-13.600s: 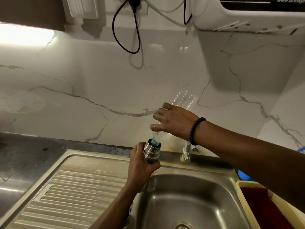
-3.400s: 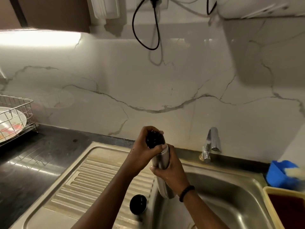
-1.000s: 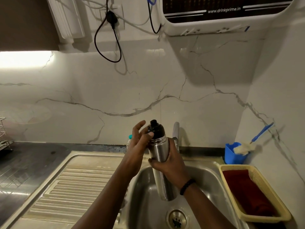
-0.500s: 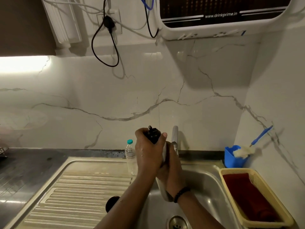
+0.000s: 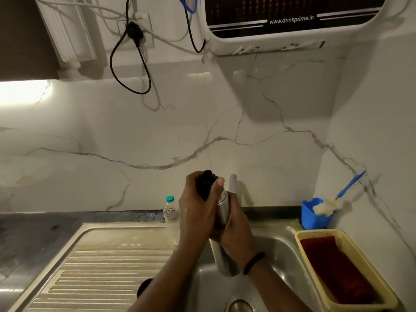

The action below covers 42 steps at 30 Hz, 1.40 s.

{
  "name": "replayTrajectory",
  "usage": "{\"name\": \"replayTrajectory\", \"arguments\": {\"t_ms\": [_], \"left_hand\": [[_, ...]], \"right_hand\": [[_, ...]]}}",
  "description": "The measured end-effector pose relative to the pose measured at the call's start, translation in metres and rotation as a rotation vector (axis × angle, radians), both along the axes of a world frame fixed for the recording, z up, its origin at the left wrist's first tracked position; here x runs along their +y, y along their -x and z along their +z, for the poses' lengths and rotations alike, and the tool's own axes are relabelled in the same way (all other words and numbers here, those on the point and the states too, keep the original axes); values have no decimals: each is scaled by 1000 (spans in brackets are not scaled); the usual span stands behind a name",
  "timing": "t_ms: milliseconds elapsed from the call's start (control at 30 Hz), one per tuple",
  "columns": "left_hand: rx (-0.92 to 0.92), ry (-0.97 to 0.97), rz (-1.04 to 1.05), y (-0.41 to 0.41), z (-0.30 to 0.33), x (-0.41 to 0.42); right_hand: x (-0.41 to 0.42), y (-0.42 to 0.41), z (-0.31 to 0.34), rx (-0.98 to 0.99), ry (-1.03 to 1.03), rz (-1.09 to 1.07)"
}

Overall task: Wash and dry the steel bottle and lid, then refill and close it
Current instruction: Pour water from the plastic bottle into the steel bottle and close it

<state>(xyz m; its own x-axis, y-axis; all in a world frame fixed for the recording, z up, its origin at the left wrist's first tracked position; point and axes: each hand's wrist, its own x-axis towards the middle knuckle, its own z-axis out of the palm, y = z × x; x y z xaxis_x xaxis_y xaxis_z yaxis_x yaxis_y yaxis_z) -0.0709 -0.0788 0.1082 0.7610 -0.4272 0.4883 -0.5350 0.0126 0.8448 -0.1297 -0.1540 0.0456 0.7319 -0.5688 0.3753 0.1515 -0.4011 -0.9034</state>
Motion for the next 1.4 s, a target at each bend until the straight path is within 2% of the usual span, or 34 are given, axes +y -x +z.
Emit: {"name": "replayTrajectory", "arguments": {"t_ms": [67, 133, 200, 267, 367, 400, 433, 467, 567, 667, 700, 733, 767, 900, 967, 1100, 1233, 1400], "left_hand": [[120, 12, 93, 20, 2, -11], [213, 29, 161, 20, 6, -15], [167, 8, 86, 7, 10, -13], [155, -13, -237, -9, 14, -8], [281, 35, -841, -34, 18, 3], [318, 43, -938, -39, 19, 6], [319, 39, -921, -41, 18, 7], [286, 21, -816, -40, 16, 6], [201, -29, -266, -11, 6, -5], [262, -12, -7, 18, 4, -16], [272, 15, 24, 16, 4, -17], [253, 20, 8, 11, 4, -17], [219, 11, -66, 3, 4, -14], [145, -2, -553, -22, 7, 0], [141, 3, -684, -26, 6, 3], [163, 59, -539, -16, -3, -1], [391, 256, -386, 4, -10, -3], [604, 246, -355, -2, -3, -4]], "right_hand": [[3, -1, -3, -28, -63, 3], [6, -1, -2, -27, -36, -24], [4, 1, 0, 3, -2, -19], [-7, 8, 0, 28, -21, 99], [-20, 20, 5, 71, -45, 288], [-22, 22, 5, 93, -47, 316], [-22, 23, 7, 114, 4, 304], [-21, 22, 9, 108, 59, 255], [-12, 16, 8, 71, 276, 56], [-1, 13, 6, 29, 273, -52], [-1, 15, 2, 37, 256, -7], [-4, 14, 1, 29, 158, 23], [-8, 13, 0, 49, 147, 37], [-20, 19, 1, 70, 53, 154], [-21, 21, 2, 76, 44, 172], [-21, 22, 1, 99, 28, 164], [-17, 19, -5, 101, 82, 117], [-12, 20, -11, 87, 98, 105]]}}
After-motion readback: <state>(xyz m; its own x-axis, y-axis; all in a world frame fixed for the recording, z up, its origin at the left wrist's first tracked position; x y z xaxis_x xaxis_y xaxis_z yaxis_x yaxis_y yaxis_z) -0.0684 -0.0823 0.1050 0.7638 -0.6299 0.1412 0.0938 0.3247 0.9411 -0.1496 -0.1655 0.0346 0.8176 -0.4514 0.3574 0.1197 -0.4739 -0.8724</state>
